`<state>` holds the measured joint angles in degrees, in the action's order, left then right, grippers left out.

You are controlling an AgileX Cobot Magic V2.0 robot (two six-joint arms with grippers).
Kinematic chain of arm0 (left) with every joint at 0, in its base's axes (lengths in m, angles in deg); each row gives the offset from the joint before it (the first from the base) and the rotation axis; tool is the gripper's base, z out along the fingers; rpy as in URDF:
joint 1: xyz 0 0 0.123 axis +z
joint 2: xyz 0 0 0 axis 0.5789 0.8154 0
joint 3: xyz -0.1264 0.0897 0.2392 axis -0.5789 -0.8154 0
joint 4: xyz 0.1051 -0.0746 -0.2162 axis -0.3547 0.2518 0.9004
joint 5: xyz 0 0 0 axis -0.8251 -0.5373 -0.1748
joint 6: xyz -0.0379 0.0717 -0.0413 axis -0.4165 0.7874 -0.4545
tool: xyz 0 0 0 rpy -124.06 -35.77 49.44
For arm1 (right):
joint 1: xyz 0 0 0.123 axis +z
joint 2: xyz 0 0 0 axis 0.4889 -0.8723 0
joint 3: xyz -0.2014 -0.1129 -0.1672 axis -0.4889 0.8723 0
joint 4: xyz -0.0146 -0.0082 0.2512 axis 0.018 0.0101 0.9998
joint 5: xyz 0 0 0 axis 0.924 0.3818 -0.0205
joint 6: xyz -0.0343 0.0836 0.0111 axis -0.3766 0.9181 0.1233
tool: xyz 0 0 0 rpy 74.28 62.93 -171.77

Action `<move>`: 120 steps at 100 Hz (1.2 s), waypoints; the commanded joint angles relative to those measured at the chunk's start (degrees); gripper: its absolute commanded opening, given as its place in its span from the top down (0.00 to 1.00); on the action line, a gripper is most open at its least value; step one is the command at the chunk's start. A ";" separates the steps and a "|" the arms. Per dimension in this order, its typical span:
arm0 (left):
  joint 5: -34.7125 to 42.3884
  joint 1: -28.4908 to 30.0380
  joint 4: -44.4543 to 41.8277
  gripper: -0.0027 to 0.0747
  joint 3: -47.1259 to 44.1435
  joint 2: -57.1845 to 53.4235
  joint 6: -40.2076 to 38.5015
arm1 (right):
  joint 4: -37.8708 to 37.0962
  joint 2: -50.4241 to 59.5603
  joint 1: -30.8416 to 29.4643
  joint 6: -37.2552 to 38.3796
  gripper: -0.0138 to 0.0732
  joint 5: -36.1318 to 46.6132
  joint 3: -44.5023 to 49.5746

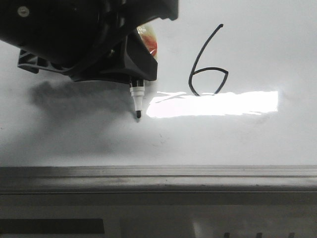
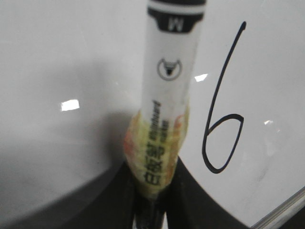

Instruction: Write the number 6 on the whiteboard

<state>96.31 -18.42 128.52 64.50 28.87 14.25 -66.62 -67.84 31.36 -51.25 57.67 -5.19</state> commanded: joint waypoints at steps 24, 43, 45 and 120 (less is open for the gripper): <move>13.70 1.25 2.20 0.62 -0.16 1.19 -0.10 | 0.42 -0.44 -0.29 -0.22 0.92 4.77 -1.89; 14.11 1.25 2.20 0.55 -0.16 1.34 -0.10 | 0.42 -0.44 -0.29 -0.22 0.92 4.77 -1.89; 14.11 1.25 2.20 0.53 -0.16 1.34 -0.10 | 0.42 -0.44 -0.29 -0.22 0.92 4.77 -1.89; 12.94 -13.23 2.00 0.92 -2.51 -29.33 16.80 | -33.71 9.05 -2.75 23.36 0.90 -21.23 -1.77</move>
<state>109.64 -29.47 129.30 62.00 4.21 26.56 -92.58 -60.30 28.98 -34.12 37.57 -5.19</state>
